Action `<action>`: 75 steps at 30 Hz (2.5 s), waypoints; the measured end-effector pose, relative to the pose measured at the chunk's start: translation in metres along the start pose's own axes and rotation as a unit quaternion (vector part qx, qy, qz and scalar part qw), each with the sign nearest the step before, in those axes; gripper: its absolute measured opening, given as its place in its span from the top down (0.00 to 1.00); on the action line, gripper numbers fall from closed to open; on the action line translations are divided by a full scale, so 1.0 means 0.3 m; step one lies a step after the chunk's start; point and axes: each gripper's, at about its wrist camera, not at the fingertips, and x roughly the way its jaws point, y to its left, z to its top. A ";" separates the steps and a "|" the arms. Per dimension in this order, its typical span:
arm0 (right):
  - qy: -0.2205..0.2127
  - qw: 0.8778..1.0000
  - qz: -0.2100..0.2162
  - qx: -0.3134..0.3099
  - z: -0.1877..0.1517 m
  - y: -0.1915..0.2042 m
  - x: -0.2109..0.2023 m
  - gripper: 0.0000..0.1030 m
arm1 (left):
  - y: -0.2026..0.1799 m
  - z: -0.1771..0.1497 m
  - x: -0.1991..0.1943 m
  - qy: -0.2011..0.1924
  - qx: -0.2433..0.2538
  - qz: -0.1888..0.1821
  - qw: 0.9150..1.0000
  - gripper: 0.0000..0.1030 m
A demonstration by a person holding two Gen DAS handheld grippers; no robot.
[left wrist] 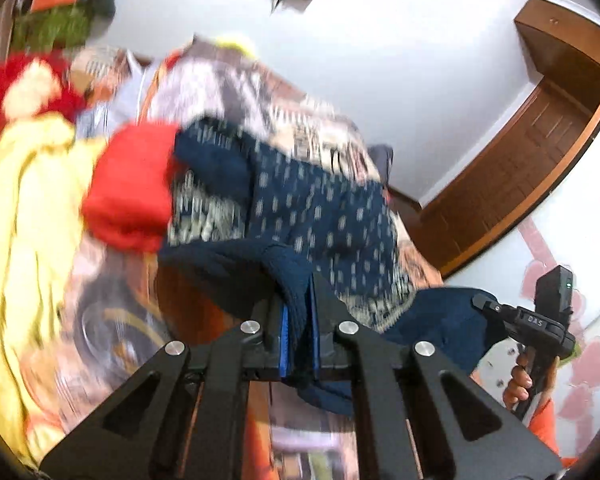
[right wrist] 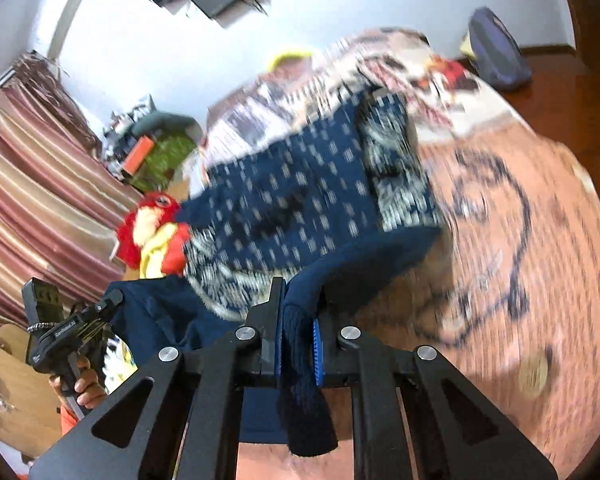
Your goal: Fold large clothes
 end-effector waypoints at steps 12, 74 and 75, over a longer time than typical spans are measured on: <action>-0.067 0.997 -0.024 -0.023 0.337 -0.017 0.098 0.91 | -0.008 0.380 0.128 -0.067 -0.011 0.032 0.997 0.93; 0.033 0.979 -0.187 -0.073 0.410 -0.128 0.621 0.56 | 0.199 0.496 0.872 0.066 0.044 0.231 0.970 0.55; 0.031 0.979 -0.195 -0.061 0.414 -0.150 0.618 0.56 | 0.211 0.506 0.866 0.061 0.039 0.235 0.969 0.55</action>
